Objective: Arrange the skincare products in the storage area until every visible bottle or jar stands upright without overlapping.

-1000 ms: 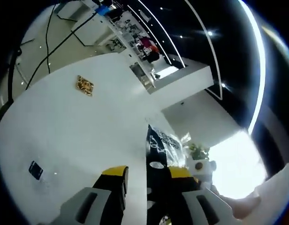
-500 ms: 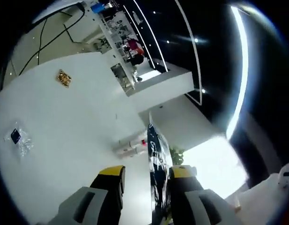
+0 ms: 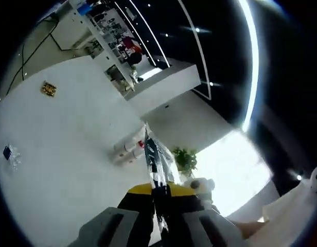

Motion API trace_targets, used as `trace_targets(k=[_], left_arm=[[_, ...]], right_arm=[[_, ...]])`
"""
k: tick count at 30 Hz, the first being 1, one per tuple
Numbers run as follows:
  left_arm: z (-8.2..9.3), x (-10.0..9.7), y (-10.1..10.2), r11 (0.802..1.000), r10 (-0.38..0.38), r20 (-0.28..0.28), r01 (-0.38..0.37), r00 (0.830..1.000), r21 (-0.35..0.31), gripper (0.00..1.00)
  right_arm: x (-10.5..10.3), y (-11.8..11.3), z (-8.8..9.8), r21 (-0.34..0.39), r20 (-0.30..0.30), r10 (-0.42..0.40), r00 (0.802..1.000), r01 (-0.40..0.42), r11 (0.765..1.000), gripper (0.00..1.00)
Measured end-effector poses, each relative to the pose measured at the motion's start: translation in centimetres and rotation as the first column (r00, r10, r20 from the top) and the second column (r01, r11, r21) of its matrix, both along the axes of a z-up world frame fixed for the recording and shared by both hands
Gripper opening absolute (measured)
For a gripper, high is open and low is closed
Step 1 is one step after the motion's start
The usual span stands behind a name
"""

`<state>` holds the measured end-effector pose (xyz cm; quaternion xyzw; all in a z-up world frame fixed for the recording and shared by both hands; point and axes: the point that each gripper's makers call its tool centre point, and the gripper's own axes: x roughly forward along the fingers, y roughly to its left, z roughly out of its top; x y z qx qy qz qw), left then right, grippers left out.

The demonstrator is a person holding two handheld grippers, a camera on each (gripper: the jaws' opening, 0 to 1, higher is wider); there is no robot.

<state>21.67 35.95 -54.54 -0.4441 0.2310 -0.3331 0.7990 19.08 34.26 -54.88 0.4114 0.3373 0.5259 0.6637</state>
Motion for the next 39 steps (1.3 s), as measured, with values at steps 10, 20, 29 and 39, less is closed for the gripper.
trace_targets(k=[10,20,29,39], left_arm=[[1.4,-0.9,-1.4,0.999,-0.022,0.013,0.023,1.000,-0.044,0.02],[1.9,-3.4,-4.5,0.979,-0.193,0.036,0.195,0.981,-0.056,0.02],[2.4,-4.3,-6.2,0.969,-0.200,0.048,0.204,0.979,-0.139,0.03],[4.7,-2.4,-5.9,0.976,-0.130,0.096,0.144,0.987,-0.160,0.11]], right_arm=[[-0.2,-1.6,1.5,0.005,0.073,-0.048,0.996,0.048,0.999,0.12],[1.6,-4.6,3.1,0.058,0.067,-0.128,0.989,0.124,0.991,0.14],[0.8,-6.0,4.7,0.099,0.114,-0.112,0.987,0.101,0.990,0.03],[-2.0,-5.8,4.8,0.010,0.174,0.032,0.984,-0.035,0.999,0.02]])
